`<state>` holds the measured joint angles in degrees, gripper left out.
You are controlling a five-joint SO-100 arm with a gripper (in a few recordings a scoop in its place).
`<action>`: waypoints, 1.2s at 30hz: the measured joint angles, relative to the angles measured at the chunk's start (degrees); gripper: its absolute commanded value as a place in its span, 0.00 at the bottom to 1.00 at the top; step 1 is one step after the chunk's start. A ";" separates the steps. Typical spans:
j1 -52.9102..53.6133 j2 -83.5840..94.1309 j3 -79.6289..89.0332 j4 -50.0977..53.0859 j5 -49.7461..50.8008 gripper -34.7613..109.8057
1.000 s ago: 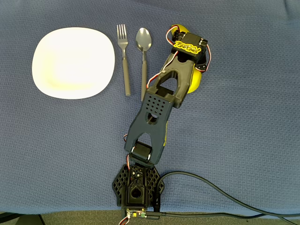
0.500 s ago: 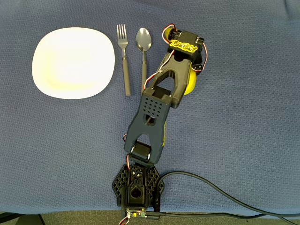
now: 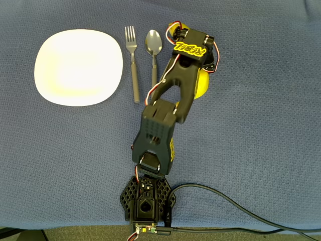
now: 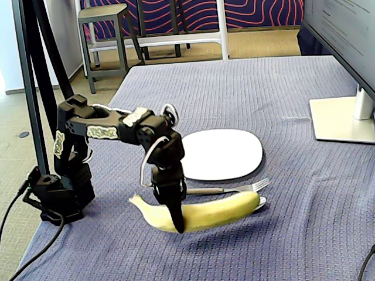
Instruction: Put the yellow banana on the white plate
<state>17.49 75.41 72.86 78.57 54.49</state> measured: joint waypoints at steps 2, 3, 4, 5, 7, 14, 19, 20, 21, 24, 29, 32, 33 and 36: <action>-0.62 4.22 3.69 0.00 -1.85 0.24; -0.97 6.42 5.45 0.00 -2.72 0.24; -1.32 8.44 7.03 -0.18 -3.52 0.24; -1.76 10.28 8.44 -0.35 -4.04 0.24; -2.90 13.71 10.99 -0.35 -5.19 0.24; -10.46 22.24 20.04 -5.54 -10.46 0.24; -17.67 26.63 23.99 -12.22 -17.93 0.24; -18.90 27.51 24.87 -13.62 -19.69 0.24; -20.21 28.21 25.93 -15.03 -21.53 0.24; -24.52 30.15 29.00 -19.16 -26.54 0.24; -32.87 30.32 31.73 -24.08 -30.85 0.24; -36.65 30.32 34.89 -27.95 -31.99 0.24; -37.88 30.32 35.95 -29.27 -32.26 0.24; -41.40 30.32 38.50 -33.57 -32.52 0.24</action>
<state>-23.91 105.73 111.36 45.00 21.97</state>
